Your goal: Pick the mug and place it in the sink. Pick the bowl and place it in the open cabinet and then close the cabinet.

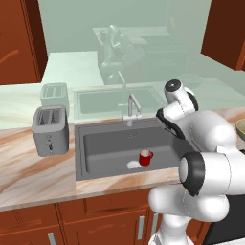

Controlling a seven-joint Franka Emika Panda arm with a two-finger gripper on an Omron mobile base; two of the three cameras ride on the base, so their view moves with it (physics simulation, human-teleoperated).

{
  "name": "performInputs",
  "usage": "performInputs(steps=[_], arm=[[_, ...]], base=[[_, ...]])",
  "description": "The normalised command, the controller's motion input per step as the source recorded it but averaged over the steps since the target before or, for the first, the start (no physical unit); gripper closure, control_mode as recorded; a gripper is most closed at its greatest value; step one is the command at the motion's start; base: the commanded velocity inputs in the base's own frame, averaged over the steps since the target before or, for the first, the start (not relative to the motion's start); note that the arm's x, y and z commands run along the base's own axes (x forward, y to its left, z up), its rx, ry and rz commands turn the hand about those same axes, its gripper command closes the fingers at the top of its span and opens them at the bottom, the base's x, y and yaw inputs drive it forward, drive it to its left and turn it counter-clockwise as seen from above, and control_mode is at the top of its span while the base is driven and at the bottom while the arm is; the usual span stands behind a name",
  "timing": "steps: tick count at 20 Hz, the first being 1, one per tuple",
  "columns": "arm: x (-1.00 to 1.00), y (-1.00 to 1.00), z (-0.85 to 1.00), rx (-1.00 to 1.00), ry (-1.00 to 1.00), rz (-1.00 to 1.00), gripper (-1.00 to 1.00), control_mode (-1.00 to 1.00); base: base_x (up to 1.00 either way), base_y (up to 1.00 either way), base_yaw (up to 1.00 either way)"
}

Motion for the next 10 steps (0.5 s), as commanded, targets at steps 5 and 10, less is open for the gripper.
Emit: performInputs(steps=[5, 10], arm=[[0.00, -0.28, 0.11, 0.00, 0.10, 0.00, -1.00, -1.00], [0.00, -0.38, 0.09, 0.01, 0.20, 0.00, -1.00, -1.00]], base=[[0.00, 0.00, 0.00], [0.00, 0.00, 0.00]])
